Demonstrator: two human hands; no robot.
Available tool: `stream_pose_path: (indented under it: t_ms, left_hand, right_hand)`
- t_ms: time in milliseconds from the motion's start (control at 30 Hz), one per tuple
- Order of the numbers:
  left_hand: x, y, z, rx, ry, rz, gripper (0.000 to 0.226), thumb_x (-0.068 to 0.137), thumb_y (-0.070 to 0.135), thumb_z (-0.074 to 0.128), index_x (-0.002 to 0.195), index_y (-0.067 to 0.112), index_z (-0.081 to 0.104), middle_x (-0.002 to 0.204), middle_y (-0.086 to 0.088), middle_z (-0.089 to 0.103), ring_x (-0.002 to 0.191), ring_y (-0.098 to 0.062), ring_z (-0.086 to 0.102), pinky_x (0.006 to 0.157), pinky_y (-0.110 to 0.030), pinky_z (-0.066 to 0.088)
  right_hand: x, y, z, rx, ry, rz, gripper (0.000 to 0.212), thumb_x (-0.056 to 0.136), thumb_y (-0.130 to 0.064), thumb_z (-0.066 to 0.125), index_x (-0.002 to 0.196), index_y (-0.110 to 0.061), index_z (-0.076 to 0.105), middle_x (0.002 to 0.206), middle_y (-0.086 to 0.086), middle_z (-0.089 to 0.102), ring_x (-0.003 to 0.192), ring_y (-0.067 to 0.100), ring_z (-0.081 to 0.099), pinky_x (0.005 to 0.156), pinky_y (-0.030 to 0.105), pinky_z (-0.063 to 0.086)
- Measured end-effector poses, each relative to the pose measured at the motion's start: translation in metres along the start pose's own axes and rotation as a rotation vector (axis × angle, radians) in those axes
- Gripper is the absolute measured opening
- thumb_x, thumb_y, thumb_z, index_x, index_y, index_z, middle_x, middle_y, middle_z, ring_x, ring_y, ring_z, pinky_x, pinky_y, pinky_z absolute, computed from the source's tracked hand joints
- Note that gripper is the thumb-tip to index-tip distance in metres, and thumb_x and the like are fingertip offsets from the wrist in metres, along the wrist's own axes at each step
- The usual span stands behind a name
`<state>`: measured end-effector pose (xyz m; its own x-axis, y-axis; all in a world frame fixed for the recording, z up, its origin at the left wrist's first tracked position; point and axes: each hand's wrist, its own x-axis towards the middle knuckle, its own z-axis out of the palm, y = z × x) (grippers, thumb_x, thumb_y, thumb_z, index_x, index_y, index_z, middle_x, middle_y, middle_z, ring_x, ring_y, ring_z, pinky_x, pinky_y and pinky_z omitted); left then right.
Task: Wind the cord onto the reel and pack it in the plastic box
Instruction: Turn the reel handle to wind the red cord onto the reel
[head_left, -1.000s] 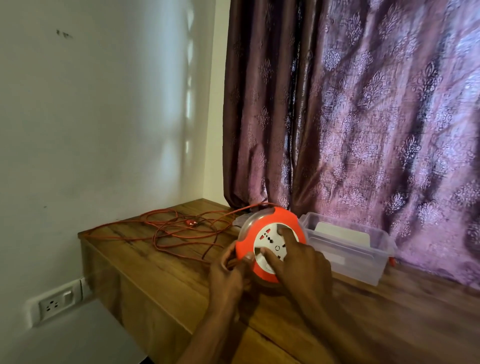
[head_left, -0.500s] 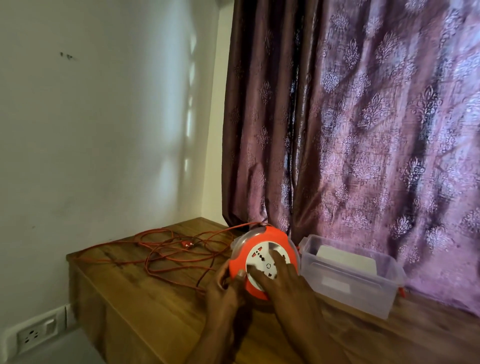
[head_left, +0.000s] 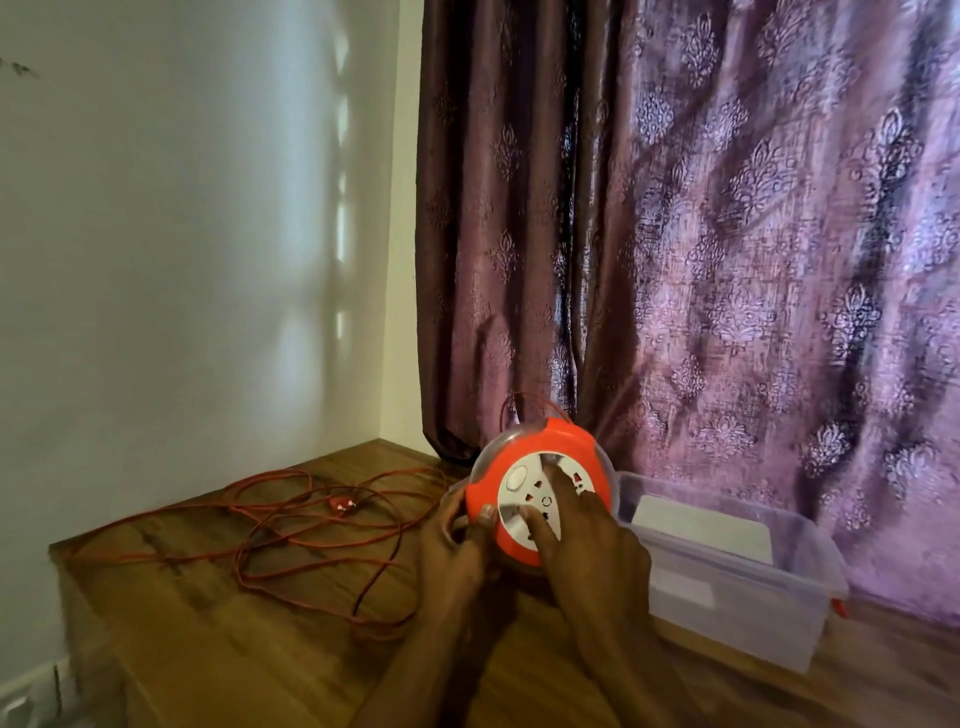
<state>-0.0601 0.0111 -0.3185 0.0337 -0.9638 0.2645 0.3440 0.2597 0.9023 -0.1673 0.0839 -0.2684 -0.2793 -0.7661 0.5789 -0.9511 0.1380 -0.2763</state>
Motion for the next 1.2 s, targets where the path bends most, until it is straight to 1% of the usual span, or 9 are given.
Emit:
stream_pose_path:
  t_ms: [133, 267, 567, 700, 800, 900, 967, 1067, 1200]
  left_hand:
    - [0.014, -0.010, -0.001, -0.018, 0.040, 0.001, 0.019, 0.090, 0.038, 0.078, 0.106, 0.039, 0.068, 0.122, -0.004, 0.076, 0.108, -0.028, 0.075, 0.090, -0.053, 0.065]
    - [0.017, -0.009, -0.014, 0.048, 0.073, 0.061, 0.035, 0.096, 0.024, 0.074, 0.130, 0.024, 0.066, 0.130, -0.009, 0.073, 0.114, -0.032, 0.073, 0.095, -0.056, 0.062]
    - [0.010, 0.009, -0.018, 0.174, 0.012, 0.128, 0.044, 0.099, 0.028, 0.067, 0.140, 0.012, 0.063, 0.134, -0.012, 0.071, 0.118, -0.032, 0.071, 0.098, -0.057, 0.060]
    - [0.008, 0.012, -0.017, 0.185, 0.014, 0.134, 0.041, 0.097, 0.027, 0.071, 0.135, 0.014, 0.066, 0.131, -0.012, 0.073, 0.115, -0.031, 0.072, 0.098, -0.055, 0.061]
    - [0.003, 0.017, -0.014, 0.223, -0.008, 0.171, 0.046, 0.090, 0.036, 0.073, 0.130, 0.014, 0.069, 0.120, -0.009, 0.077, 0.110, -0.028, 0.074, 0.095, -0.052, 0.062]
    - [-0.001, 0.016, -0.011, 0.259, -0.040, 0.212, 0.034, 0.083, 0.042, 0.067, 0.116, 0.033, 0.070, 0.109, 0.012, 0.076, 0.105, -0.010, 0.074, 0.084, -0.028, 0.065]
    - [-0.001, 0.013, -0.010, 0.284, -0.046, 0.208, 0.024, 0.087, 0.044, 0.069, 0.111, 0.046, 0.065, 0.108, 0.023, 0.072, 0.105, -0.002, 0.071, 0.077, -0.017, 0.062]
    - [0.001, 0.011, -0.010, 0.293, -0.031, 0.182, 0.025, 0.096, 0.034, 0.071, 0.121, 0.036, 0.066, 0.117, 0.010, 0.074, 0.111, -0.017, 0.073, 0.088, -0.036, 0.066]
    - [0.003, 0.010, -0.012, 0.285, 0.013, 0.160, 0.040, 0.097, 0.028, 0.069, 0.134, 0.016, 0.067, 0.130, -0.008, 0.074, 0.116, -0.027, 0.072, 0.098, -0.054, 0.062]
  right_hand:
    - [0.011, 0.008, 0.009, -0.056, 0.014, -0.141, 0.060, 0.097, -0.054, 0.032, 0.147, -0.048, -0.001, 0.147, -0.004, 0.038, 0.127, 0.020, 0.048, 0.088, 0.038, 0.052]
    - [0.009, 0.014, 0.021, -0.077, -0.076, -0.360, 0.060, 0.098, -0.037, 0.045, 0.145, -0.050, 0.010, 0.160, 0.000, 0.006, 0.144, 0.025, 0.018, 0.111, 0.043, 0.036]
    - [0.009, 0.026, 0.023, -0.092, -0.143, -0.474, 0.057, 0.099, -0.037, 0.044, 0.143, -0.056, 0.013, 0.160, -0.009, -0.010, 0.144, 0.020, 0.017, 0.113, 0.042, 0.034]
    - [0.009, 0.025, 0.020, -0.105, -0.151, -0.442, 0.056, 0.098, -0.039, 0.045, 0.141, -0.056, 0.015, 0.161, -0.008, -0.004, 0.144, 0.021, 0.022, 0.111, 0.041, 0.037]
    - [0.007, 0.024, 0.020, -0.080, -0.127, -0.333, 0.060, 0.097, -0.042, 0.045, 0.140, -0.059, 0.008, 0.157, -0.001, 0.008, 0.136, 0.027, 0.038, 0.100, 0.041, 0.047]
    - [0.007, 0.021, 0.022, -0.046, -0.060, -0.174, 0.059, 0.093, -0.055, 0.042, 0.142, -0.054, 0.009, 0.146, 0.002, 0.028, 0.118, 0.026, 0.055, 0.084, 0.039, 0.054]
    - [0.007, 0.019, 0.025, -0.011, -0.023, -0.087, 0.061, 0.091, -0.063, 0.038, 0.144, -0.047, 0.013, 0.146, 0.001, 0.036, 0.116, 0.026, 0.056, 0.085, 0.041, 0.052]
    - [0.008, 0.018, 0.024, 0.038, 0.003, -0.080, 0.061, 0.092, -0.061, 0.037, 0.146, -0.042, 0.014, 0.148, -0.002, 0.037, 0.120, 0.024, 0.054, 0.088, 0.041, 0.052]
    - [0.009, 0.021, 0.023, 0.022, -0.064, -0.278, 0.052, 0.097, -0.044, 0.042, 0.143, -0.048, 0.019, 0.155, -0.003, 0.021, 0.136, 0.022, 0.036, 0.101, 0.038, 0.048]
